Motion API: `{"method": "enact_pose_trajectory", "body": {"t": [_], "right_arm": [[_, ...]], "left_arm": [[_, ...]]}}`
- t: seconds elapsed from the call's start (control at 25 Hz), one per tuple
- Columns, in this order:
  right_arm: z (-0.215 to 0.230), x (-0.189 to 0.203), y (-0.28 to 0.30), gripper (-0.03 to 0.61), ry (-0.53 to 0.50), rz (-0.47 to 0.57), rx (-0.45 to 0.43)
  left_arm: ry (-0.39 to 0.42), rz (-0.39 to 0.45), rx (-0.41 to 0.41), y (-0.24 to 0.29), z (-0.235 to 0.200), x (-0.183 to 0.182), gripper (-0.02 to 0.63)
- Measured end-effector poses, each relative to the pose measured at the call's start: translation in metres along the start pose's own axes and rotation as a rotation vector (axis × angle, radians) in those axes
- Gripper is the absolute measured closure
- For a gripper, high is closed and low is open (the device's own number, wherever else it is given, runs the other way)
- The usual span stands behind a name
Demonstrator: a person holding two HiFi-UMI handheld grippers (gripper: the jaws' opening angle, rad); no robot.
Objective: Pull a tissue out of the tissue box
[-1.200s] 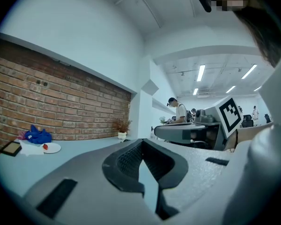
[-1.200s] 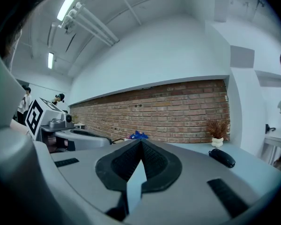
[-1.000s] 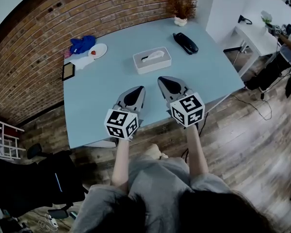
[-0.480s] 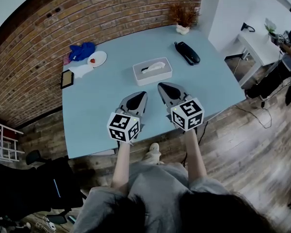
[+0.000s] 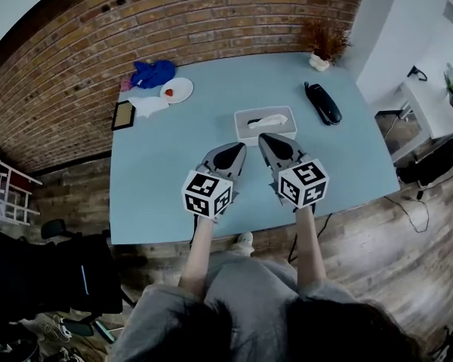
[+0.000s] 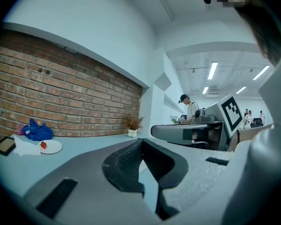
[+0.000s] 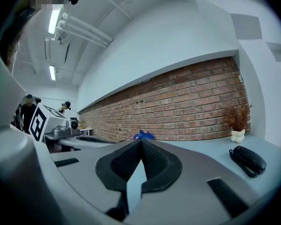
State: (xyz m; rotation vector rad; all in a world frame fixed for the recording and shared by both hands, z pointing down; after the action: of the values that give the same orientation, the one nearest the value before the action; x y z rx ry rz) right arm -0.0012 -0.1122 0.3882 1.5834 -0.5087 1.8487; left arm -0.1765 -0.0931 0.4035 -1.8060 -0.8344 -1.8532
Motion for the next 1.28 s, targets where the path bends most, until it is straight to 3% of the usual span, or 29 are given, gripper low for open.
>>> {"method": "enact_pose_trajectory", "body": {"t": [0.24, 0.68, 1.04, 1.28], "right_arm": [[0.017, -0.003, 0.024, 0.58, -0.011, -0.015, 0.007], [0.08, -0.005, 0.037, 0.58, -0.049, -0.076, 0.031], [0.13, 0.001, 0.063, 0.578, -0.161, -0.245, -0.098], [0.153, 0.007, 0.077, 0.574, -0.32, -0.366, -0.182]], "left_arm": [[-0.017, -0.005, -0.011, 0.016, -0.029, 0.003, 0.611], [-0.064, -0.067, -0.042, 0.066, -0.032, 0.015, 0.611], [-0.126, -0.101, -0.141, 0.103, -0.034, 0.027, 0.611], [-0.129, -0.141, -0.168, 0.122, -0.028, 0.034, 0.611]]}}
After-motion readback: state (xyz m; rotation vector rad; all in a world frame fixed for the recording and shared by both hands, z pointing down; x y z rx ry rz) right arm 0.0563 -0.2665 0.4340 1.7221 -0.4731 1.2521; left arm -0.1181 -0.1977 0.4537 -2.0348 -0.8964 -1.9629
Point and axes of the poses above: the fingertips, and each gripper's own axes: y forward along the fingers, z to its right, x out of its underside, the point moved 10 cm from there along -y, backward along the fingers, and after that the axes turned 6 degrees about y, right-handed, at the moved point
